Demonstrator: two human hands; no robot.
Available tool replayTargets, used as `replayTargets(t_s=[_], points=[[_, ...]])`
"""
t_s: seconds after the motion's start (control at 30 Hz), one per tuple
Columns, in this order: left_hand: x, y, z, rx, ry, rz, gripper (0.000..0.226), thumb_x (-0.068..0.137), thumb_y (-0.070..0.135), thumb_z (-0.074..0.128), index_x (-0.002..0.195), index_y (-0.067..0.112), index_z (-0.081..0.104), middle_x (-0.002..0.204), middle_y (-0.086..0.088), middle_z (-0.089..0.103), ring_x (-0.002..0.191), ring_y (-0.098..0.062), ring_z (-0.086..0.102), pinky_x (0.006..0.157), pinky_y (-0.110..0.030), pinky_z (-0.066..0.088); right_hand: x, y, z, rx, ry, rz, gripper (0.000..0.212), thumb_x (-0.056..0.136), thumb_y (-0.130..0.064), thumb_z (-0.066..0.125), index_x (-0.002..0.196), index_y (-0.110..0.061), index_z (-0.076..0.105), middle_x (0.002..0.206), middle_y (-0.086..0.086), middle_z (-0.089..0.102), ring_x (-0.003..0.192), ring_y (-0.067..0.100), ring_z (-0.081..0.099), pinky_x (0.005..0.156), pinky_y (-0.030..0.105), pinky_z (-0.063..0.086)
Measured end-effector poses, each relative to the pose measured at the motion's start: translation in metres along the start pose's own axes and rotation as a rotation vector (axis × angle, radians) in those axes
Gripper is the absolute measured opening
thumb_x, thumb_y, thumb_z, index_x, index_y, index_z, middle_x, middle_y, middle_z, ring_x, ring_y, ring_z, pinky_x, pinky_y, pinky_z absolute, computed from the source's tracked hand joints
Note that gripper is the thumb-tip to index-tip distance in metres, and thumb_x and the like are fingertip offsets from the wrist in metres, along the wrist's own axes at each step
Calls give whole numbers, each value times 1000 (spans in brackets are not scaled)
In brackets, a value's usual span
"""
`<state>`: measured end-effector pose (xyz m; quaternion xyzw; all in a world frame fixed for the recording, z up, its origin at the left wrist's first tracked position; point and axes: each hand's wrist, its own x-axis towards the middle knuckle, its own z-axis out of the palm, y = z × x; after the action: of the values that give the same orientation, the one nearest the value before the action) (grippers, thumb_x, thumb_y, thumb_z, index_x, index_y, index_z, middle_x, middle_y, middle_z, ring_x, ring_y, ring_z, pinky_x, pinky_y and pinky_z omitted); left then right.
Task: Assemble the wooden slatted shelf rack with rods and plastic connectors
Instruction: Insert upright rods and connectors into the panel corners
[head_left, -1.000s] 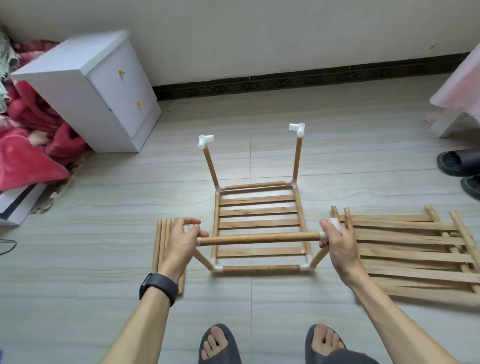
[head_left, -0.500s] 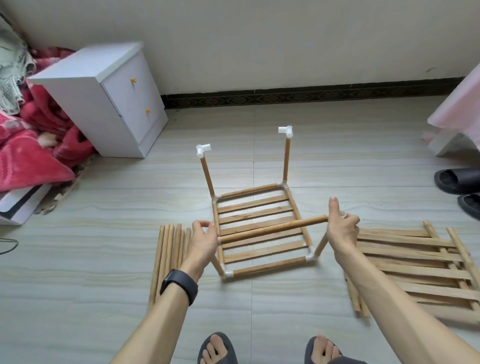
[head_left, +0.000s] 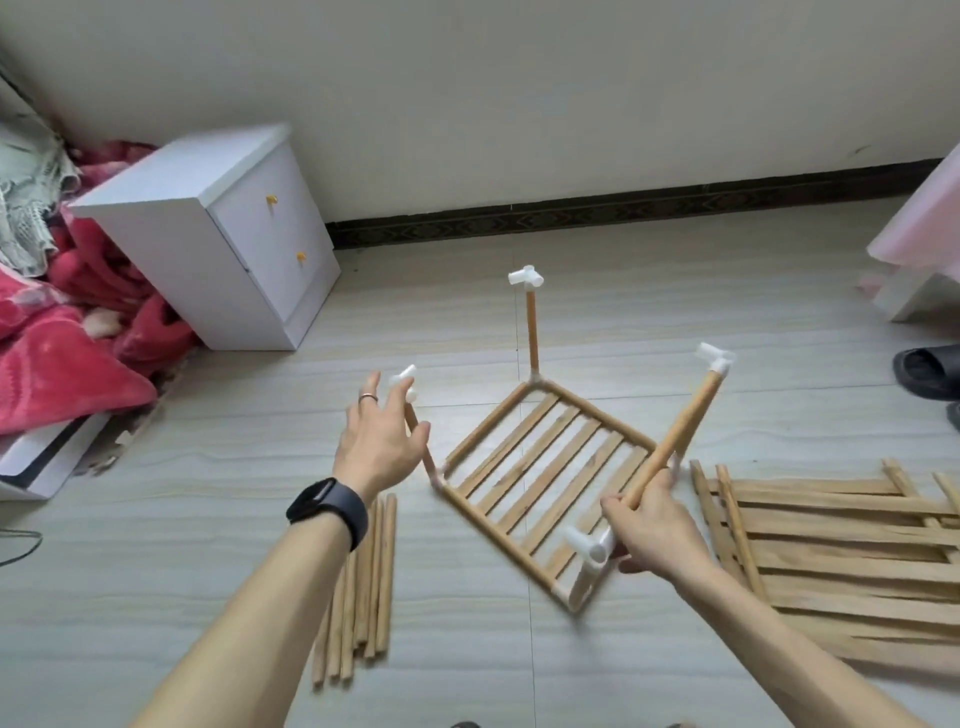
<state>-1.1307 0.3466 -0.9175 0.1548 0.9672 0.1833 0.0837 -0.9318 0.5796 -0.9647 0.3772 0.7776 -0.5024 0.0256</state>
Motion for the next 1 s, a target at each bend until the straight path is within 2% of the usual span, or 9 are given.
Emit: replayTargets(t_s=[0.1, 0.17, 0.27, 0.37, 0.57, 0.67, 0.8, 0.9, 1.0], points=[[13, -24, 8, -29, -19, -34, 61, 100, 39, 54, 154, 44, 26, 167, -15, 5, 147, -40, 26, 116, -51, 31, 30, 1, -38, -195, -35, -26, 42, 94, -28, 59, 128, -15, 39, 90, 6, 68, 76, 26, 73, 70, 50, 63], [10, -33, 18, -131, -28, 13, 45, 103, 31, 51, 146, 40, 43, 157, -16, 36, 141, -33, 41, 111, -45, 40, 51, 3, -62, -365, -15, -94, 25, 95, -32, 57, 115, -21, 47, 93, 1, 69, 82, 24, 71, 84, 51, 57], [-18, -29, 38, -322, -80, 33, 20, 105, 28, 49, 111, 39, 65, 104, 4, 74, 100, -16, 70, 83, -40, 58, 80, 2, -84, -495, 122, -190, 11, 100, -32, 52, 108, -25, 53, 92, -2, 71, 73, 19, 73, 79, 40, 54], [-55, -7, 64, -497, -156, -38, 22, 107, 31, 44, 102, 35, 66, 92, 9, 74, 91, -9, 71, 79, -40, 61, 101, -4, -78, -595, 259, -202, 24, 105, -32, 42, 128, -33, 47, 98, 8, 67, 85, 34, 56, 72, 41, 46], [-104, 39, 89, -721, -78, -177, 30, 109, 28, 34, 99, 25, 62, 80, 0, 72, 81, -28, 70, 77, -51, 58, 120, -22, -61, -681, 312, -116, 44, 108, -30, 29, 146, -53, 26, 93, 3, 50, 85, 31, 46, 76, 41, 35], [-116, 50, 84, -638, -116, -128, 29, 110, 35, 29, 111, 26, 57, 89, 3, 69, 86, -22, 66, 80, -46, 57, 120, -24, -65, -782, 331, -103, 45, 109, -36, 28, 153, -46, 24, 113, 8, 60, 106, 34, 48, 85, 42, 31], [-124, 56, 76, -629, -483, 42, 50, 104, 59, 24, 146, 34, 33, 140, -1, 52, 127, -15, 49, 109, -37, 39, 65, -25, -45, -678, 429, -280, 67, 98, -52, 48, 157, -26, 30, 153, 12, 40, 142, 33, 29, 112, 51, 27], [-96, 40, 55, -570, -223, 73, 47, 104, 55, 35, 147, 34, 36, 149, -6, 43, 130, -16, 44, 113, -40, 34, -9, -3, -4, -333, 197, -382, 79, 88, -79, 40, 147, -27, 44, 145, 1, 51, 136, 23, 41, 106, 47, 38], [-58, 5, 26, -229, 76, -25, 52, 101, 52, 45, 148, 32, 36, 157, -8, 26, 142, -26, 29, 118, -45, 26, -66, 18, 33, -22, -111, -327, 88, 74, -96, 37, 138, -36, 49, 131, -15, 61, 124, 7, 54, 102, 37, 44]])
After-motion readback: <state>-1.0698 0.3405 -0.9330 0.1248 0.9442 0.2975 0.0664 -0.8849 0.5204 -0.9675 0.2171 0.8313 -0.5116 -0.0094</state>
